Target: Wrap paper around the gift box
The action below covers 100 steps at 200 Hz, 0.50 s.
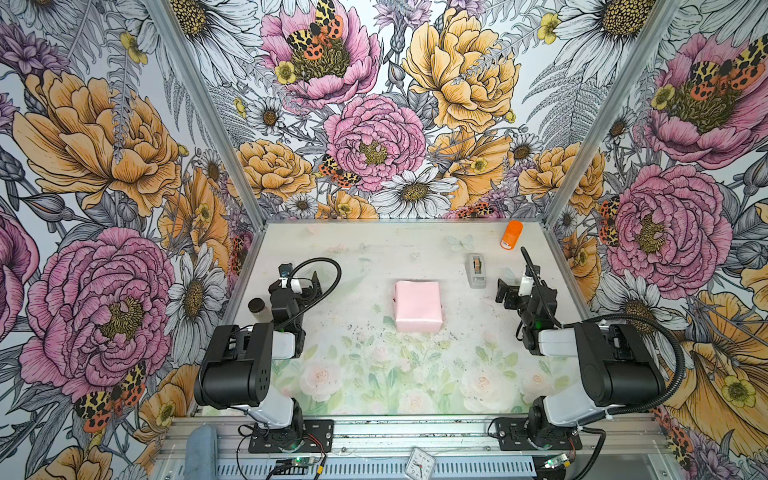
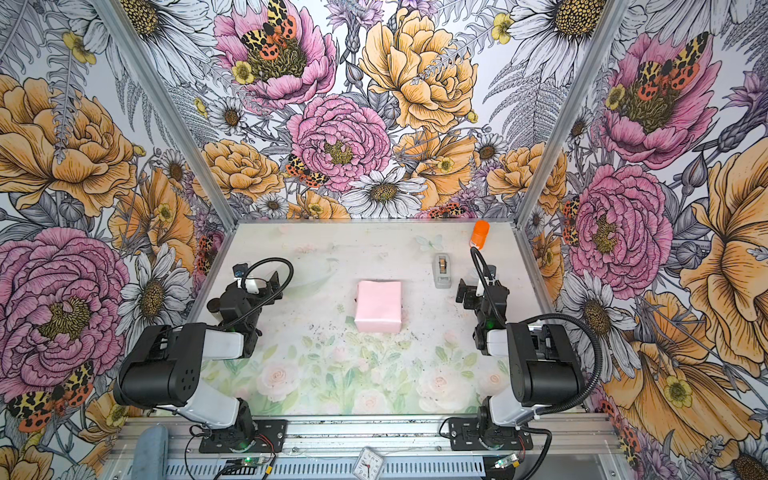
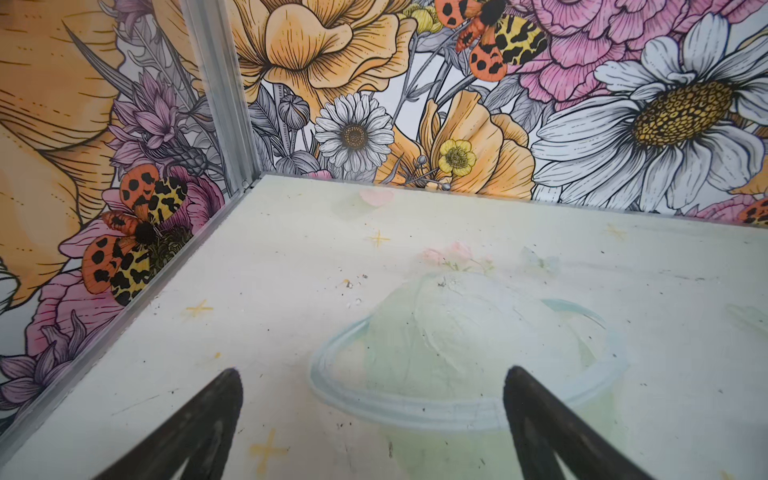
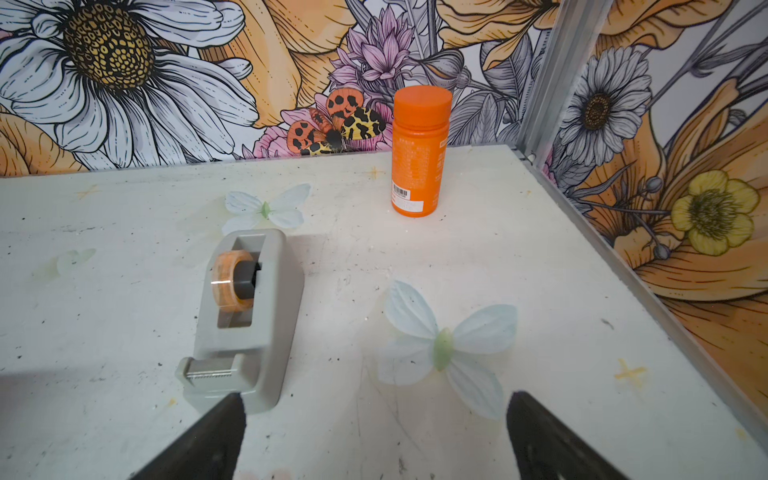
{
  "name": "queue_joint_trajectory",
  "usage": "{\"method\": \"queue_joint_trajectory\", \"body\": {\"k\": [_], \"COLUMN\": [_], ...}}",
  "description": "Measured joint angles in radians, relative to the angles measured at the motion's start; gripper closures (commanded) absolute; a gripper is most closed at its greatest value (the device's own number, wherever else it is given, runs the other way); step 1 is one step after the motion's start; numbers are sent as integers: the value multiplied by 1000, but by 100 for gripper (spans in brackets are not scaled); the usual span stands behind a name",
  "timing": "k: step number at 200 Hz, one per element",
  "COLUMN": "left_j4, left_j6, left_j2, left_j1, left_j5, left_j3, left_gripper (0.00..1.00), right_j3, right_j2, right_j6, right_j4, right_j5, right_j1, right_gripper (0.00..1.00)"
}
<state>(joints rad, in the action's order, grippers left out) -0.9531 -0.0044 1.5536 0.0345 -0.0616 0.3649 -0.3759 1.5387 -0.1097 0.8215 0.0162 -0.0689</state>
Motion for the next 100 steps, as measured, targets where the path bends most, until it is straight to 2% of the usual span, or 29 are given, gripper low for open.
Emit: {"method": "queue_joint_trajectory", "body": {"k": [100], "left_j4": [16], "left_j6": [3], "left_j2": [0], "left_j1": [-9], "left_j5": [0], "left_j3": [1], "left_gripper": [1], "right_j3": [0], "right_j2": [0], "right_j6": [0], "right_j4": [0], "right_j5": [0], "right_j1": [0], "right_gripper": [1]}}
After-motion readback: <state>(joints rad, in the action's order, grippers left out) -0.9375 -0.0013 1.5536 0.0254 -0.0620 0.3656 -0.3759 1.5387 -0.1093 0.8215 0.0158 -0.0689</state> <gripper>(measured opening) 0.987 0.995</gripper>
